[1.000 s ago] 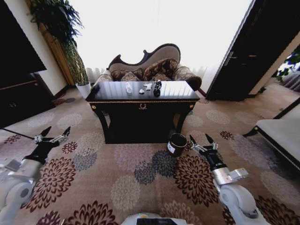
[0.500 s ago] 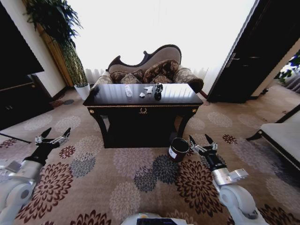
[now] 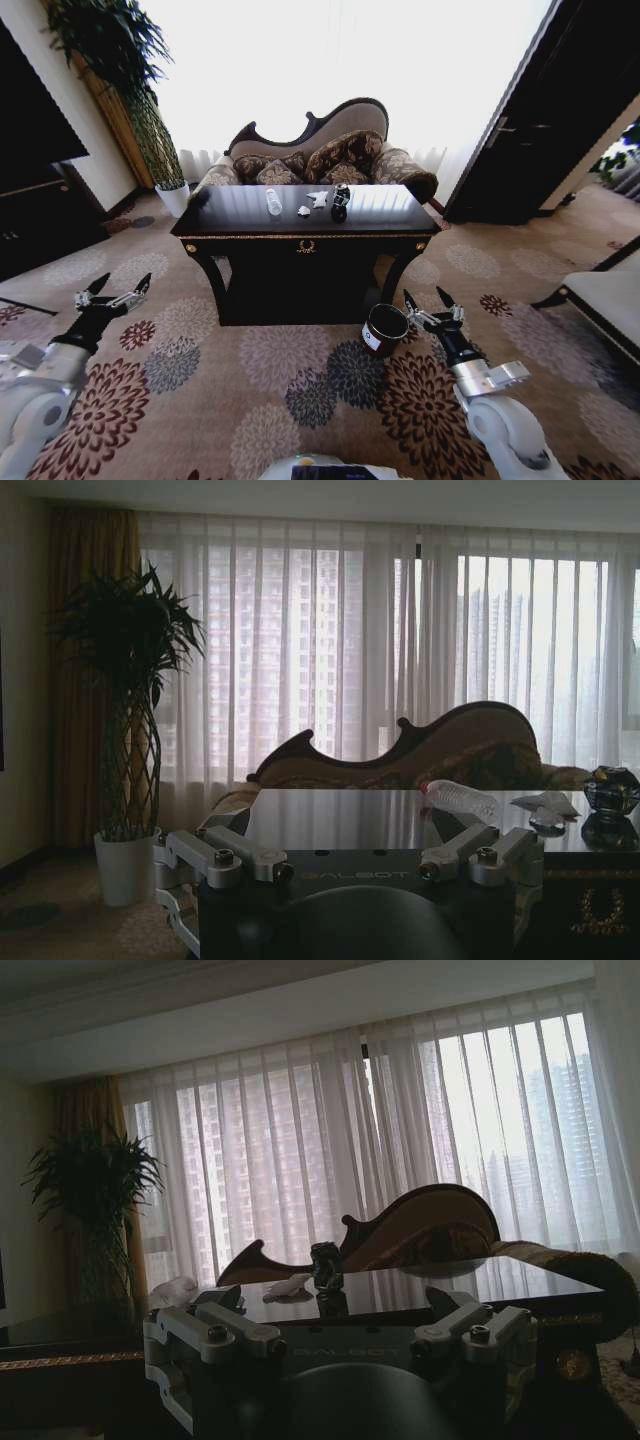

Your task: Move to the front of the table and place the trash on the table into the trash bin.

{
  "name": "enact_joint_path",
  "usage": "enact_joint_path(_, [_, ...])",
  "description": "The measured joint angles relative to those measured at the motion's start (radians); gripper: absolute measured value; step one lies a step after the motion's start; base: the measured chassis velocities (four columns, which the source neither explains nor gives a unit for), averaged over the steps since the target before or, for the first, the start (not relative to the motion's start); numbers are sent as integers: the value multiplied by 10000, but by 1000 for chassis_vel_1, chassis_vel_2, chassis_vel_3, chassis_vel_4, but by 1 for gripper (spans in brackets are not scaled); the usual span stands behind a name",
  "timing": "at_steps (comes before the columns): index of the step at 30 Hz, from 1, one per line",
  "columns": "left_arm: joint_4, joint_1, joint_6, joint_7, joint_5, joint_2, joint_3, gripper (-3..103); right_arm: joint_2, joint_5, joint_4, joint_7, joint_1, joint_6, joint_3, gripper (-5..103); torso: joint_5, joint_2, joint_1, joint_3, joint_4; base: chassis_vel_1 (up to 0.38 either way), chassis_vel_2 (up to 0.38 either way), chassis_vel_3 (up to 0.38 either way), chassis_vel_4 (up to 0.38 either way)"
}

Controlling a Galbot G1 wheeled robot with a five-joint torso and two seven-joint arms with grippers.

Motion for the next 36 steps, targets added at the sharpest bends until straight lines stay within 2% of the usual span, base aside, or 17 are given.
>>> enact_joint_path(36, [-7, 18, -13, 14, -12, 17, 25, 100, 144, 2, 14, -106, -84, 31, 0, 100, 0, 0, 1, 0, -1, -121, 122, 125, -121])
